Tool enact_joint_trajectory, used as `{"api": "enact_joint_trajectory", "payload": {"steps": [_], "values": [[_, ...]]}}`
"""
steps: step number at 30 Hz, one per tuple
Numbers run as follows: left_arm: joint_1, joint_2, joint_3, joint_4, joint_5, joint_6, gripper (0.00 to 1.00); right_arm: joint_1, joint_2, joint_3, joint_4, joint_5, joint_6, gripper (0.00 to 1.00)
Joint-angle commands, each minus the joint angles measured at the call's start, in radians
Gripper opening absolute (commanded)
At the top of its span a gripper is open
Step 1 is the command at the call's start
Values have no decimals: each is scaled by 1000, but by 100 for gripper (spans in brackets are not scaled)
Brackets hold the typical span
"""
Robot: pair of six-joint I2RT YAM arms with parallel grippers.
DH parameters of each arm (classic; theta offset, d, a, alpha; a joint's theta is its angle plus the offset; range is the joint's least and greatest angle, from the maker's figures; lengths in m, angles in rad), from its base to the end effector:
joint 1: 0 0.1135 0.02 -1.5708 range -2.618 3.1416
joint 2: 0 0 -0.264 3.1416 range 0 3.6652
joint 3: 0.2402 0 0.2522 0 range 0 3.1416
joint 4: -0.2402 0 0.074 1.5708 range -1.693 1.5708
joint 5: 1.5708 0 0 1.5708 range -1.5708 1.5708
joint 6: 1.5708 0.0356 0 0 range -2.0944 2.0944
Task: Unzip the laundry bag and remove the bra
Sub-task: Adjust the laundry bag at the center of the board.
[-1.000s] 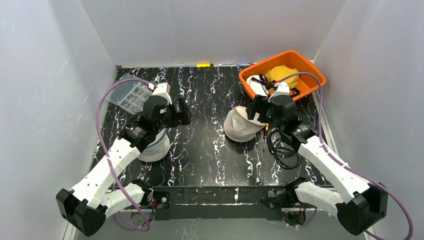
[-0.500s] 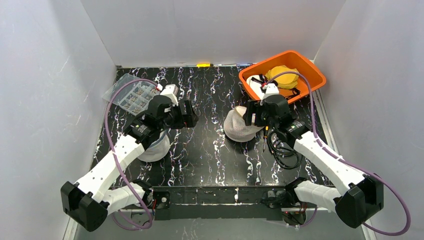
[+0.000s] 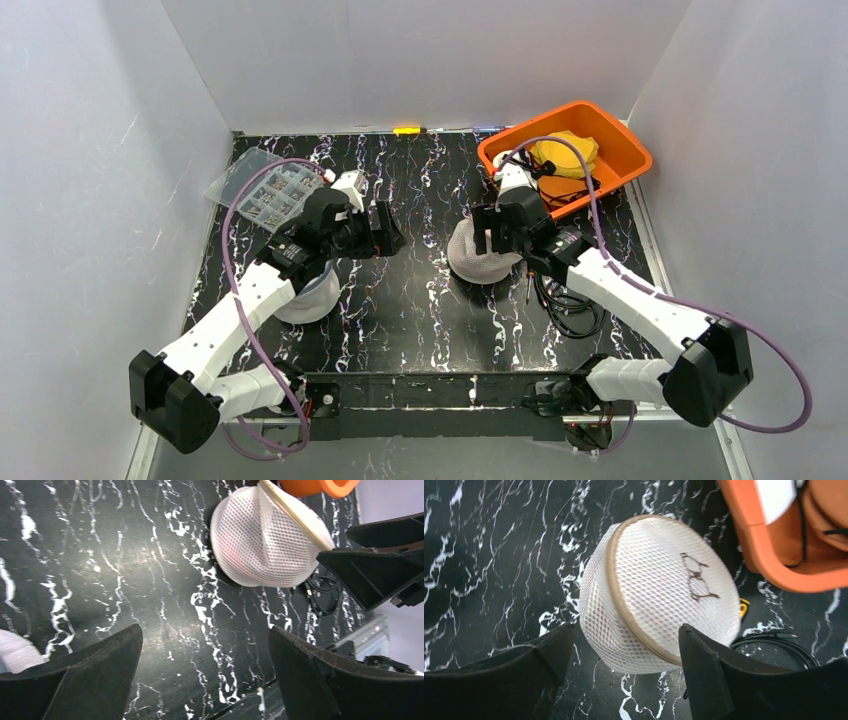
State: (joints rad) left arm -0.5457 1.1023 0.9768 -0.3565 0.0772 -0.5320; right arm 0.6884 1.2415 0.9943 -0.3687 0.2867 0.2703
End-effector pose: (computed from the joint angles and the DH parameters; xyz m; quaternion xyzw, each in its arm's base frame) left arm 0.2109 -0.1312 0.3272 0.0258 0.8546 -0.2939 0.4272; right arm 0.2188 0.1670 0.2991 -0.1182 0.8735 0.0972 0.4621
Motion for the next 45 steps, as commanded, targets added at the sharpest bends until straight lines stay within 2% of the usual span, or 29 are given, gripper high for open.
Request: {"api": "enact_joint_trajectory", "payload": {"steps": [1,6,11,16,25,30,34,43,45], "values": [[-16,72,65,17,136,-99,93,0,-136,-17,9,191,97,88],[-134,238,202,14,76,-216,93,-3,-325,-154,38,239,244,98],[-181,425,333,22,114,-346,92,-3,-496,-276,32,315,359,99],[-206,588,464,17,143,-443,88,-3,-666,-369,56,271,353,99],[-221,789,665,-137,72,-479,84,-4,-723,-378,-20,240,340,99],[-220,854,734,-195,41,-471,76,-3,-732,-378,-18,215,335,99],[-221,847,716,-195,8,-453,61,-3,-724,-357,-16,180,312,99],[-217,802,659,-154,-4,-410,14,-4,-622,-311,36,36,296,99],[-209,780,639,-141,3,-397,0,-3,-581,-286,36,15,290,99]]}}
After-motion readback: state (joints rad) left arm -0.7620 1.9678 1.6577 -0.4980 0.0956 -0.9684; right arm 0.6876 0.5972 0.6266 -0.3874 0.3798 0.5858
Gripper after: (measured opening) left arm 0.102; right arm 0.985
